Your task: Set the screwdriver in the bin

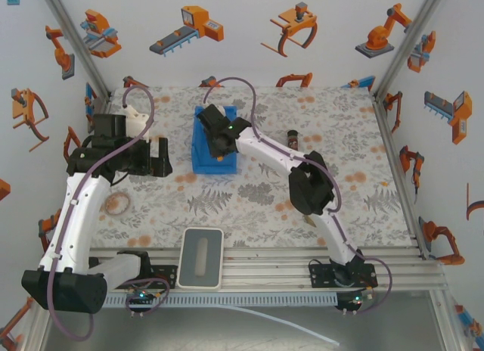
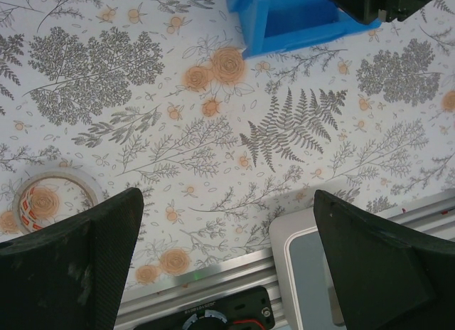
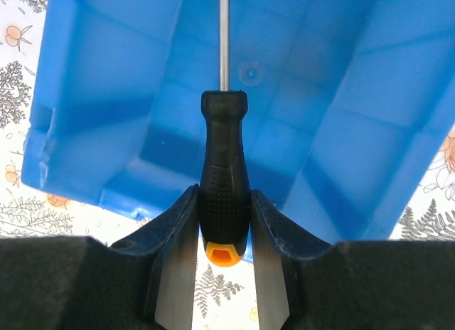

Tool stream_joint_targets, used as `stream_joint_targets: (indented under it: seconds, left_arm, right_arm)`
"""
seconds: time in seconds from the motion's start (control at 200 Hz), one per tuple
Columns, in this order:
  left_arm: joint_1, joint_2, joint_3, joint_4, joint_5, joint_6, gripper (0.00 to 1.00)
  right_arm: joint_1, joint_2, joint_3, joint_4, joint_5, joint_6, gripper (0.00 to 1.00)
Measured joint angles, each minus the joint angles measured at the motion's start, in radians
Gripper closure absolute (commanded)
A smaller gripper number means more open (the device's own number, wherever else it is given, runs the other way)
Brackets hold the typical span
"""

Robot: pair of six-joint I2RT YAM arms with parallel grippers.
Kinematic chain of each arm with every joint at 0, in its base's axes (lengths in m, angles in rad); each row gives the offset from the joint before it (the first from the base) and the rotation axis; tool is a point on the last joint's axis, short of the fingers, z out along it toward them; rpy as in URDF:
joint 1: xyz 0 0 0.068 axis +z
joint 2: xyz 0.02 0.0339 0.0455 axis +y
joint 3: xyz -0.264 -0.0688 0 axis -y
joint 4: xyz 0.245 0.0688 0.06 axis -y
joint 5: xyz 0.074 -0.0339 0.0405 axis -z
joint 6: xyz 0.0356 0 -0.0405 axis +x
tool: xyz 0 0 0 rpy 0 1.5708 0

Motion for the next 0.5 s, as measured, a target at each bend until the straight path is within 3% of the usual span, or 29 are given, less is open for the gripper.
stream_joint_targets:
  seconds: [0.255,0.496]
  left_arm:
    - [0.000,0.000,0.000,0.000,-0.003,0.000,0.03]
    - [0.000,0.000,0.000,0.000,-0.003,0.000,0.03]
  right_arm:
    - [-0.014,0.102,0.122,-0.018,-0.034,0.000,0.90]
    - [-0.017,0.149,0.132,-0.033,-0.049,0.004,0.89]
